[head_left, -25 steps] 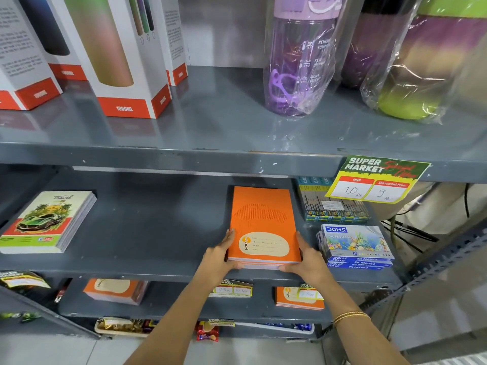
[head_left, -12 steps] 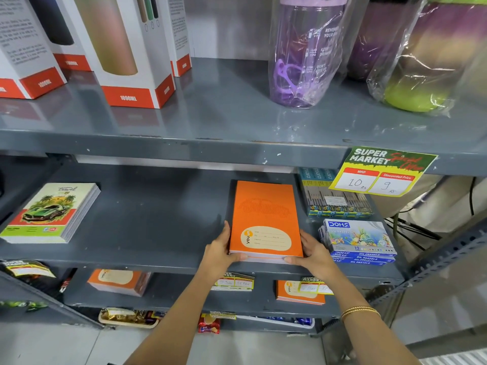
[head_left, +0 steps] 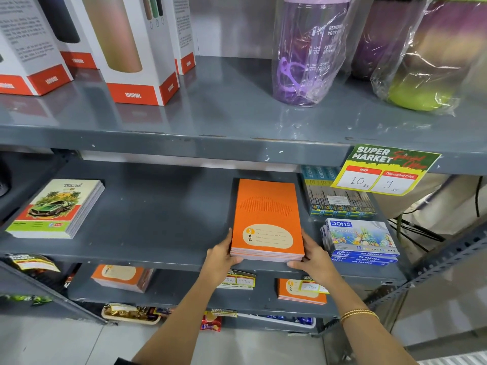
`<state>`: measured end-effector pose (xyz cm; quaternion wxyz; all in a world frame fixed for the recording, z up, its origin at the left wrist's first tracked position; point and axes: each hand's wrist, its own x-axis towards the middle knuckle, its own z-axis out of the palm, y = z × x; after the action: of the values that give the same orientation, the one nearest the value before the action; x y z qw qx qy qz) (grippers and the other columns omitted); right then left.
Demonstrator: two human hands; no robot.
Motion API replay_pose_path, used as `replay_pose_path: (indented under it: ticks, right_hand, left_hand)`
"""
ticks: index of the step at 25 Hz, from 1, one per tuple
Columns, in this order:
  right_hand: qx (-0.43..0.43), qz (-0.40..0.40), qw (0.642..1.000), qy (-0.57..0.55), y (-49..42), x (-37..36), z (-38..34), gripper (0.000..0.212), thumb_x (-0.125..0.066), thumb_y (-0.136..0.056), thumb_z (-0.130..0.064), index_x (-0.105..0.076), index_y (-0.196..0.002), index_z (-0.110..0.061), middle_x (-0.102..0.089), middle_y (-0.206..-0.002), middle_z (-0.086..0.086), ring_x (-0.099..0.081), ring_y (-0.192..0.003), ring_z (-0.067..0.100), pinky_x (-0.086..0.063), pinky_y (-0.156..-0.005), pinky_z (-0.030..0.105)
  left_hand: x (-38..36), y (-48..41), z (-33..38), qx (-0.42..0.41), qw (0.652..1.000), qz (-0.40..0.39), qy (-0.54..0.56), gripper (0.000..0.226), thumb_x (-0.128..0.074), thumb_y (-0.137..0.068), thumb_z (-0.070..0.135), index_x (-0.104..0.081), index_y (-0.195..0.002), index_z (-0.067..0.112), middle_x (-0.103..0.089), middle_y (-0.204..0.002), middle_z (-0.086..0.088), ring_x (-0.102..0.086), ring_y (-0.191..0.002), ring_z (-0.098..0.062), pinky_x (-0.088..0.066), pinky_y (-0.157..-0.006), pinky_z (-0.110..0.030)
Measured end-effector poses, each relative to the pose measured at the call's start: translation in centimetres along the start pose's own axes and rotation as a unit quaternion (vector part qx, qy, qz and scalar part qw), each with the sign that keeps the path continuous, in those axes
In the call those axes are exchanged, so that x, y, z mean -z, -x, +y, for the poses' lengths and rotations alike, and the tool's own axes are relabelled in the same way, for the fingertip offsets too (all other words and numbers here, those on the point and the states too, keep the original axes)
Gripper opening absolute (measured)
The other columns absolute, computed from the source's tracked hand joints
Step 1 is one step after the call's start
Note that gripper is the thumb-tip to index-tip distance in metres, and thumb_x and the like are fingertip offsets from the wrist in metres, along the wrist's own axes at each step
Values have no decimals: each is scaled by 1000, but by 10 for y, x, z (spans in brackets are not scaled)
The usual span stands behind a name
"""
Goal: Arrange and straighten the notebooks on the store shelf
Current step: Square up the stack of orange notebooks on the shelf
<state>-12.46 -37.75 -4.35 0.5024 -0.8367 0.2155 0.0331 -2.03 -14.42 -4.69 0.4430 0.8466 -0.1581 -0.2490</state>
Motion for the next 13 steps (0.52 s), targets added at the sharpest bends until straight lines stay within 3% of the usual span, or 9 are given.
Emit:
replay_pose_path:
  ticks: [4, 8, 13]
  right_hand:
    - [-4, 33, 999, 6, 0, -5, 2, 79, -75, -75, -11, -33, -139, -28, -64, -122, -1, -58, -115, 19, -45, -102, 46]
    - [-7, 37, 999, -16, 2, -9, 4, 68, -73, -76, -8, -41, -135, -21, -66, -114, -3, -60, -111, 17, -46, -102, 45]
    - [-12, 43, 999, -6, 4, -11, 1, 63, -70, -79, -9, -42, -135, -17, -65, -121, 2, -58, -115, 19, -44, -102, 42]
  left_hand:
    - [-3, -2, -4, 2, 999, 29, -26, 63, -61, -88, 23, -31, -142, 28, -68, -119, 3, -62, -109, -13, -45, -104, -39]
    - [-11, 3, -5, 0, 998, 67, 13, 45, -62, -87, 25, -50, -130, 25, -71, -114, 4, -63, -105, -10, -47, -100, -35]
    - [-15, 4, -5, 9, 995, 90, 35, 39, -61, -88, 19, -55, -126, 22, -71, -115, 2, -63, -109, -15, -45, -102, -37]
